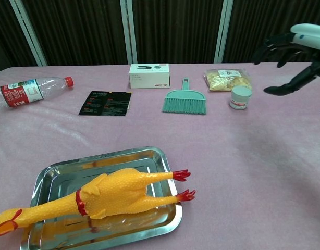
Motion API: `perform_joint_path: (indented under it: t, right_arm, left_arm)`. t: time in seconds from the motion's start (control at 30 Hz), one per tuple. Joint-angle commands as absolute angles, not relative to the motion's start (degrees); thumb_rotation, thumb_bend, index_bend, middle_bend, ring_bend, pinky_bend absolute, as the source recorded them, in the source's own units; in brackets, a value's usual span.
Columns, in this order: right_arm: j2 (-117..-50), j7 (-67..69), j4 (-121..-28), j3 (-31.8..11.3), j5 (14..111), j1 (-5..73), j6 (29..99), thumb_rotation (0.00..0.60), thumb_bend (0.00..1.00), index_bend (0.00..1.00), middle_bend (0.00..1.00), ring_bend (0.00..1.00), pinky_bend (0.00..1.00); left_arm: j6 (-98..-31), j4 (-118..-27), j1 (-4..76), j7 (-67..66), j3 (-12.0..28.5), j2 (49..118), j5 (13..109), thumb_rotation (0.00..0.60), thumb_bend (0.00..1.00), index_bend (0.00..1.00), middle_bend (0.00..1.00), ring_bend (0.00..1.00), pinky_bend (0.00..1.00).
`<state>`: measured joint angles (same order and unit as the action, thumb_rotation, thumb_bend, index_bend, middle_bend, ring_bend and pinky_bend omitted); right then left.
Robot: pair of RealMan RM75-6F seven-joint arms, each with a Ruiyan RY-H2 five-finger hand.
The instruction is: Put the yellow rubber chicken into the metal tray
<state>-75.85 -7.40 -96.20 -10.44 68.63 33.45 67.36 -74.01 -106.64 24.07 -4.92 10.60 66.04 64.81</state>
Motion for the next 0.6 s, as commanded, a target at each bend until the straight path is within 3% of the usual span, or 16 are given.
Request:
perform_joint_path:
  t: [0.03, 0.23, 0.6]
  right_arm:
    - [-75.3, -10.2, -92.7, -8.5, 70.3, 29.7, 72.4, 0.600, 0.27, 0.31, 0.28, 0.19, 0.27]
    - [-74.2, -8.5, -89.9, -5.6, 72.4, 23.7, 78.2, 0.600, 0.27, 0.31, 0.28, 0.15, 0.22]
    - [-72.6, -1.0, -88.6, -0.1, 79.6, 12.2, 89.8, 0.600, 0.27, 0.31, 0.28, 0.14, 0.21]
  left_arm:
    - [-75.4, -105.7, 22.4, -4.2, 8.9, 65.9, 67.3, 0.600, 0.17, 0.15, 0.06, 0.00, 0.11]
    - [-77.1, -105.0, 19.6, -4.4, 5.7, 65.0, 71.4, 0.600, 0.17, 0.15, 0.06, 0.00, 0.10]
    - [-86.1, -104.4, 12.0, -5.3, 0.1, 65.2, 80.6, 0.600, 0.17, 0.15, 0.06, 0.00, 0.09]
